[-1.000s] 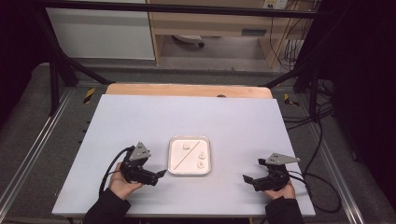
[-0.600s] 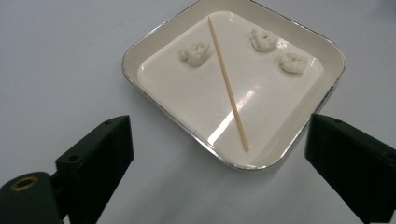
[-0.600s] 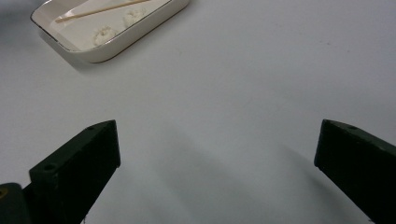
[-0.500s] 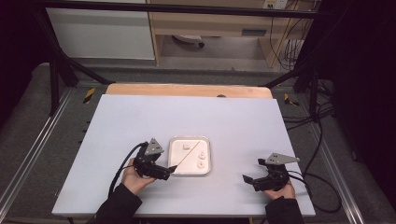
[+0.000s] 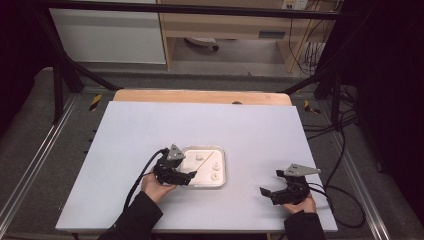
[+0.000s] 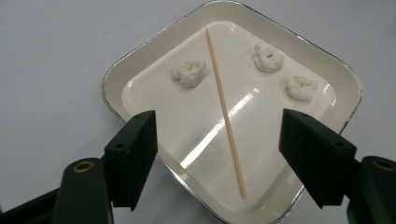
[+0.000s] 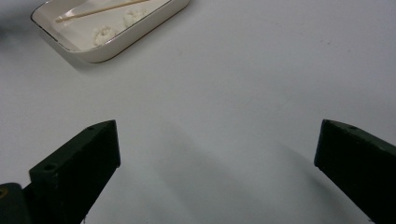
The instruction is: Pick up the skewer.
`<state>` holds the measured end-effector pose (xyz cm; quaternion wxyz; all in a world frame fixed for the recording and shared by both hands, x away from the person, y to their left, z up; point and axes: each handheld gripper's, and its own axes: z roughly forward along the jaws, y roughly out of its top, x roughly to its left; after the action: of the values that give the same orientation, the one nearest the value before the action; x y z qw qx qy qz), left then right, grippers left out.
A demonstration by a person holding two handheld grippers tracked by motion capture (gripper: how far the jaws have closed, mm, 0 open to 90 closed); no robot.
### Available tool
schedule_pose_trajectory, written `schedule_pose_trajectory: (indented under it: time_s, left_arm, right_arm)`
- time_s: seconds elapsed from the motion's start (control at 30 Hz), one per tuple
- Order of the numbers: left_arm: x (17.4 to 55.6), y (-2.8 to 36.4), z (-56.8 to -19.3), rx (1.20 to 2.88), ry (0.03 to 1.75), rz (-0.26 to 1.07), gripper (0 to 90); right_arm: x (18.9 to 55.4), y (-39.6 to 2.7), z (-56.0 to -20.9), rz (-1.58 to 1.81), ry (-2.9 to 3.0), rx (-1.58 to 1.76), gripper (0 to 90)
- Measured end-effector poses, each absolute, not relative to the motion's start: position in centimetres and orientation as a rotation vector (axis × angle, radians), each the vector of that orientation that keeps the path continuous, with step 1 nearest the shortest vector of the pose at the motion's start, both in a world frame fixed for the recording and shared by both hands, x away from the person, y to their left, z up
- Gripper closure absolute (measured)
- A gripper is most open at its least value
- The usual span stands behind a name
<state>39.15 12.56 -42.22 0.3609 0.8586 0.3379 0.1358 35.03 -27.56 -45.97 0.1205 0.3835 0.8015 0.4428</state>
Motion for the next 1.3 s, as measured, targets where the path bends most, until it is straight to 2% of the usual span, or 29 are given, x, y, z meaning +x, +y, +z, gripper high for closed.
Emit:
schedule_pose_trajectory:
  time_s: [0.33,0.43,0.57,0.93,1.3]
  left_arm:
    - [39.7,11.2,-43.1,2.278,0.901,0.326,49.6]
    - [39.7,11.0,-43.2,2.280,0.905,0.320,59.3]
    - [39.7,10.7,-43.2,2.280,0.914,0.313,65.0]
    - [39.4,10.1,-43.6,2.309,0.910,0.342,77.2]
    - [38.9,9.7,-43.9,2.301,0.930,0.392,83.4]
  right_arm:
    - [35.0,-27.6,-46.0,1.293,2.342,1.121,0.9]
    - [35.0,-27.6,-46.0,1.296,2.342,1.120,0.9]
    - [35.1,-27.6,-46.0,1.295,2.343,1.121,0.9]
    - [35.1,-27.6,-46.0,1.296,2.342,1.119,0.9]
    - [35.1,-27.5,-46.0,1.295,2.344,1.119,0.9]
